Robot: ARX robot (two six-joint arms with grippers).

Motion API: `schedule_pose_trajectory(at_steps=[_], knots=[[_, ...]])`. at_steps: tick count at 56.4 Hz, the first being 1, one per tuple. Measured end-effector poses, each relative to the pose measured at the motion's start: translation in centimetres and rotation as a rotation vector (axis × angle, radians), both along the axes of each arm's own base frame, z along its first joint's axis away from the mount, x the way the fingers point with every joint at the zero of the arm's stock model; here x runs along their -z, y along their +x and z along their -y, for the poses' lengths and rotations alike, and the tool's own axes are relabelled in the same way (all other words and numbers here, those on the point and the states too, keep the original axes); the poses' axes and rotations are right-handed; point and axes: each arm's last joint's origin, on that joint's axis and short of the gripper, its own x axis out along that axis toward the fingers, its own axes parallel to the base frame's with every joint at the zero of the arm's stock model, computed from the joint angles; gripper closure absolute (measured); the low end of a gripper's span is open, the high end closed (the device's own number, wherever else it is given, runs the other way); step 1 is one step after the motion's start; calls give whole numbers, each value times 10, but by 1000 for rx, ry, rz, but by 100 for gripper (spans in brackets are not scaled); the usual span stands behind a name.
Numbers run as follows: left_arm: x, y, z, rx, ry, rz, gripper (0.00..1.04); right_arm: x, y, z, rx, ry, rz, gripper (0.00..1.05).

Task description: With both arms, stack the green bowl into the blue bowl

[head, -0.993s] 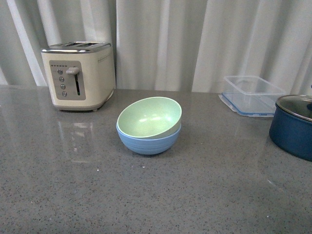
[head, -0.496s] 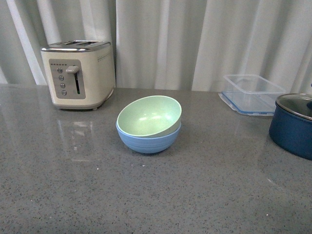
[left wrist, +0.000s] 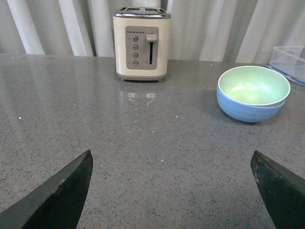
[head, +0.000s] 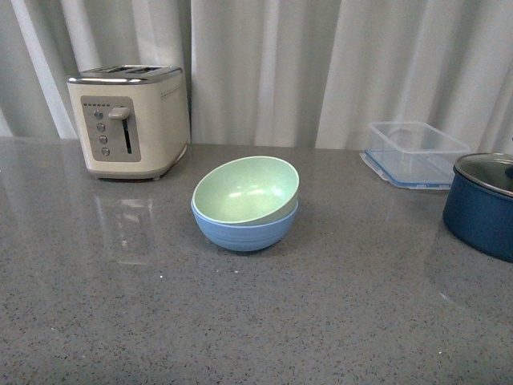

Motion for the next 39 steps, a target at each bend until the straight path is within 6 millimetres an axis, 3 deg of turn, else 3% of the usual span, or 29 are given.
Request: schedule_pose_trajectory(at_steps=[39], knots=[[0,0,0,0,0,0,7,-1,-15,0,0,0,6,104]])
